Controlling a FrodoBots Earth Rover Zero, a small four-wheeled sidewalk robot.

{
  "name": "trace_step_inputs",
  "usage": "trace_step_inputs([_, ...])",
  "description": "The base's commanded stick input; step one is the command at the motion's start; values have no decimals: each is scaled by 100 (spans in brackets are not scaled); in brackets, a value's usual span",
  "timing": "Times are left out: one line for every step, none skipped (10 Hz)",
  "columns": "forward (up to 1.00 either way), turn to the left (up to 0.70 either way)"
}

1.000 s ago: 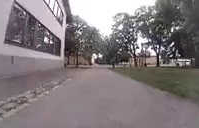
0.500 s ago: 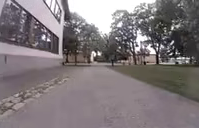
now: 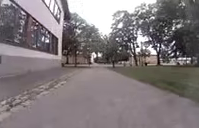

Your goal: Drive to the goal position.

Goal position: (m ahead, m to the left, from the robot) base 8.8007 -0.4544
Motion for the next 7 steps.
trace_step_inputs([60,0])
trace_step_inputs([60,0])
trace_step_inputs([60,0])
trace_step_inputs([60,0])
trace_step_inputs([60,0])
trace_step_inputs([60,0])
trace_step_inputs([60,0])
